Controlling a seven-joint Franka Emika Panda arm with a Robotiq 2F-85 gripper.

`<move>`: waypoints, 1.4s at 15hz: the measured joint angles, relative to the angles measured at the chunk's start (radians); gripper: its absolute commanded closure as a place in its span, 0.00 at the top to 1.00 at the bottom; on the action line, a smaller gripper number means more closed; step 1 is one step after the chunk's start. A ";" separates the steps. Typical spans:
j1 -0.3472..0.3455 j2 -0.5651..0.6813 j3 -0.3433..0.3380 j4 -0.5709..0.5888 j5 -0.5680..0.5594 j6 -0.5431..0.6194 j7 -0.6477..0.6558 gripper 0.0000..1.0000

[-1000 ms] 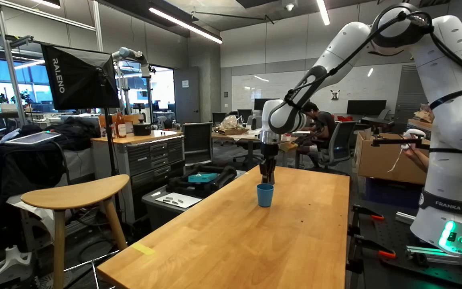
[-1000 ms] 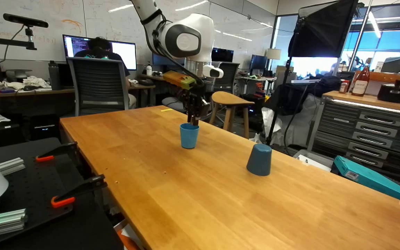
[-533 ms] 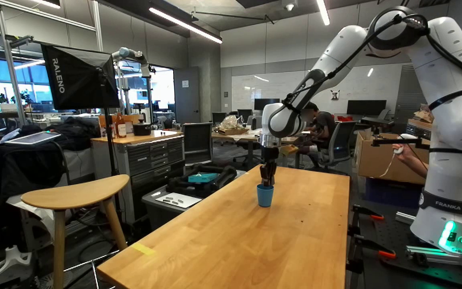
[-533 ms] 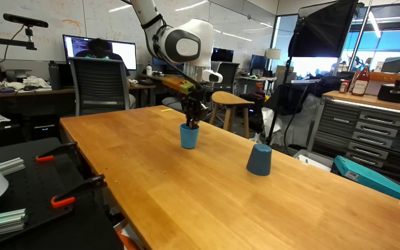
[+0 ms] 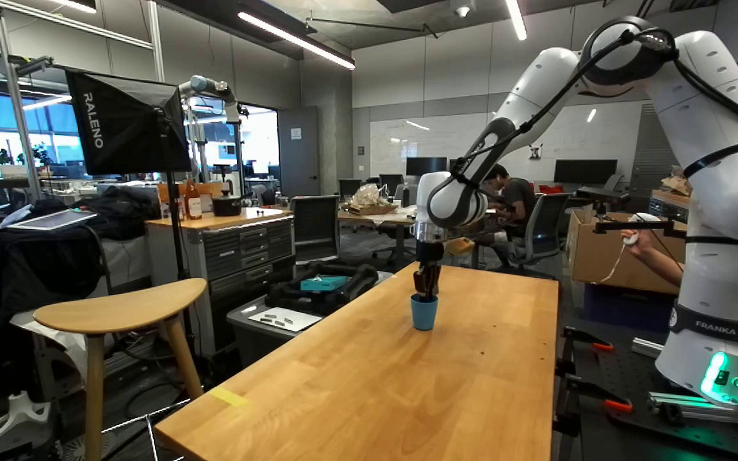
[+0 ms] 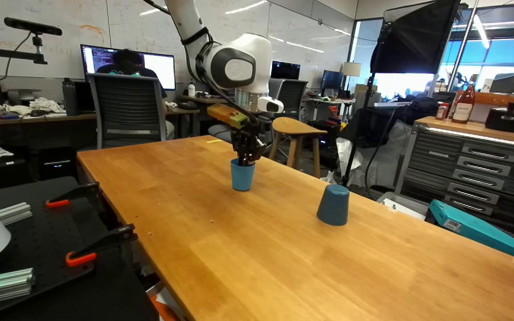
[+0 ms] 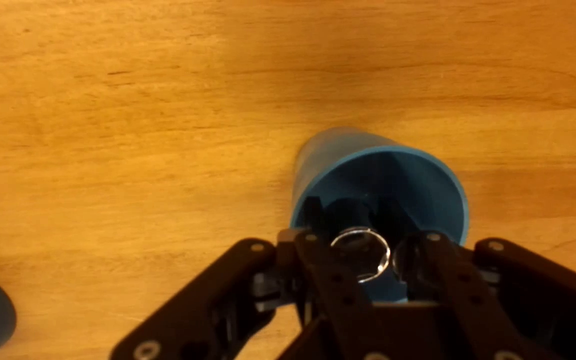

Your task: Put the metal thing in the cup

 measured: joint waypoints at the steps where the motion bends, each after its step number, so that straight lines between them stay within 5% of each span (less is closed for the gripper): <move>1: 0.003 0.008 0.001 0.003 0.000 0.003 0.000 0.10; 4: 0.009 0.026 0.002 0.012 0.000 0.004 0.000 0.18; 5: 0.010 0.030 0.003 0.014 0.000 0.004 0.000 0.52; 10: 0.014 0.034 0.003 0.029 0.000 0.004 0.000 0.85; 11: 0.014 0.034 0.003 0.033 -0.001 0.004 0.000 0.41; 13: 0.014 0.034 0.003 0.044 -0.004 0.004 0.000 0.36; 16: 0.013 0.027 0.002 0.066 -0.006 0.004 0.000 0.13; 19: 0.011 0.014 0.002 0.083 -0.006 -0.001 0.000 0.07; 21: 0.009 0.008 0.002 0.092 -0.006 -0.009 0.000 0.12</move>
